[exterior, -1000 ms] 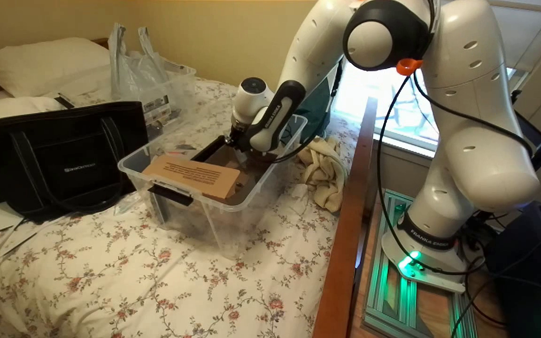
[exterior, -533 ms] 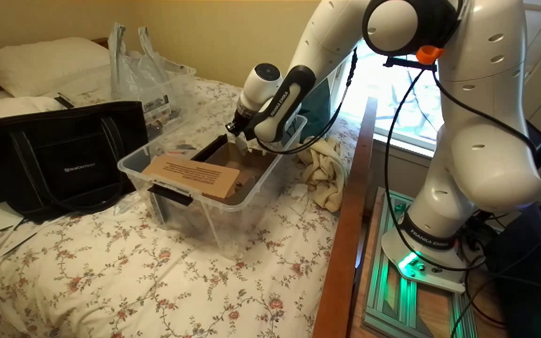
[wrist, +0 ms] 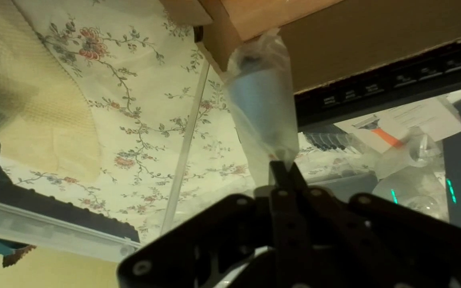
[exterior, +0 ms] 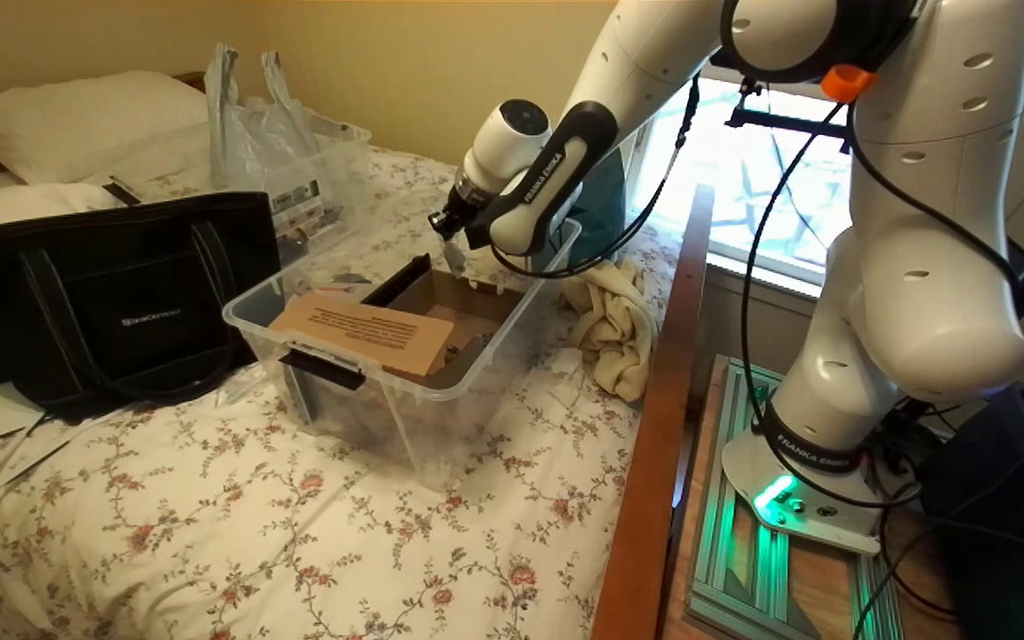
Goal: Remove the small plastic bag from the box inside clear bucket and put it on the bed
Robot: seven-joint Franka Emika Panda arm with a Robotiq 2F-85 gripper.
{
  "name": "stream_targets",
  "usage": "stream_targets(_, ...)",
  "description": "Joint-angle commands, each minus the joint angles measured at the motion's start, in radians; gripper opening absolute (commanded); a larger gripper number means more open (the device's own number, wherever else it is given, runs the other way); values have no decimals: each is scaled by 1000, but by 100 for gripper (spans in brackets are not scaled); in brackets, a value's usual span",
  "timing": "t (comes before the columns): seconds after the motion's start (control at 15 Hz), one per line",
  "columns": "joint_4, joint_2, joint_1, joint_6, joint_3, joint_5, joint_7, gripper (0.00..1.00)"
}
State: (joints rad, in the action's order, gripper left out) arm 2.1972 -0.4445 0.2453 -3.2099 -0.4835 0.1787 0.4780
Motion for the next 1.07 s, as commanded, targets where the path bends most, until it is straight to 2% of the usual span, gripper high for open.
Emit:
stream_targets(0.0, 0, 0, 0, 0, 0, 0, 0, 1)
stream_targets(0.07, 0, 0, 0, 0, 0, 0, 0, 0)
stream_targets(0.13, 18, 22, -32, -28, 42, -2, -7, 0)
stream_targets(0.33, 12, 43, -44, -113, 58, 18, -22, 0)
stream_targets(0.6, 4, 83, -93, -211, 115, 70, -48, 0)
stream_targets(0.67, 9, 101, -154, -220, 208, -53, -192, 0)
stream_targets(0.8, 2, 119, -212, -228, 283, -59, -249, 0)
stream_targets(0.87, -7, 125, -230, -226, 284, 61, -168, 0)
stream_targets(1.0, -22, 130, -289, -220, 348, 103, -174, 0)
